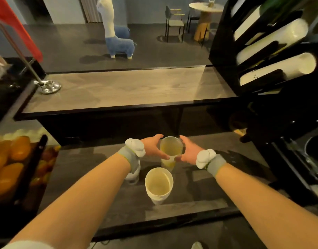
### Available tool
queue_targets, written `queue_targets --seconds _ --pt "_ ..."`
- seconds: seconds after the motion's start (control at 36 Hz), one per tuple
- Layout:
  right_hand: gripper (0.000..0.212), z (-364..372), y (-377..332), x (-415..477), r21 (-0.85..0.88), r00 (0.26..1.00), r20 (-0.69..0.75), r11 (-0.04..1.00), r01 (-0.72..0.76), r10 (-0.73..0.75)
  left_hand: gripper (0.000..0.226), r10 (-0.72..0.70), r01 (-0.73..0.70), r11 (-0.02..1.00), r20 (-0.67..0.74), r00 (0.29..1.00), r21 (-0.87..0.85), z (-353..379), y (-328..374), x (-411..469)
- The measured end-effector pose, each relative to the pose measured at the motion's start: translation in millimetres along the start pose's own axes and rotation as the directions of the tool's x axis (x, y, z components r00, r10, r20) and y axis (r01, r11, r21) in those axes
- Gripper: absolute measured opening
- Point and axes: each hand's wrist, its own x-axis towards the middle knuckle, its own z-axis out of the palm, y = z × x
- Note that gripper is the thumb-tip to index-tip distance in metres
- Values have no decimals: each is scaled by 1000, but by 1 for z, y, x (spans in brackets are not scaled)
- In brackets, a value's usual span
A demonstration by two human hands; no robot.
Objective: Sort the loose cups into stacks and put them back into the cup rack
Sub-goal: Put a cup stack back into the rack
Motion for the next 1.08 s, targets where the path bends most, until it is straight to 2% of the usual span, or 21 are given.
queue_targets --seconds 0.11,0.17,0.22,0.31,0.44,0.53,0.61,0.75,0.89,1.0,1.08 --pt "69 12 2 6 87 995 4 992 94 -95 85 74 -73 997 15 997 -38 13 -10 12" --pt "62 16 5 12 110 996 -12 990 92 -92 87 84 -82 995 29 996 -59 16 -16 18" --pt "69 23 11 18 111 999 -13 993 33 -32 91 82 -80 995 22 996 -63 19 -22 21" --pt "78 29 22 25 85 999 32 996 -12 9 82 113 -112 992 15 993 -66 27 -27 34" --pt "60 30 25 37 112 1000 21 994 11 -14 74 118 -123 984 -52 992 -131 35 -29 46" --pt "51 17 23 41 176 994 -8 978 108 -108 66 138 -149 977 -81 987 -155 20 -16 41" --pt "72 -8 18 35 296 988 -68 943 150 -136 76 158 -178 959 -106 982 -219 1 -5 38" --pt "73 -65 3 25 318 974 -176 928 191 -140 97 256 -298 900 -169 952 -318 -45 35 28" --pt "78 -116 -15 8 342 941 -271 893 293 -205 88 329 -418 832 -282 901 -364 -82 85 15" --pt "79 -152 -19 -8 360 921 -301 865 351 -248 96 364 -495 802 -382 849 -334 -104 121 10" --pt "75 -177 -17 -31 359 902 -346 852 380 -257 81 397 -544 779 -426 813 -313 -116 153 2"
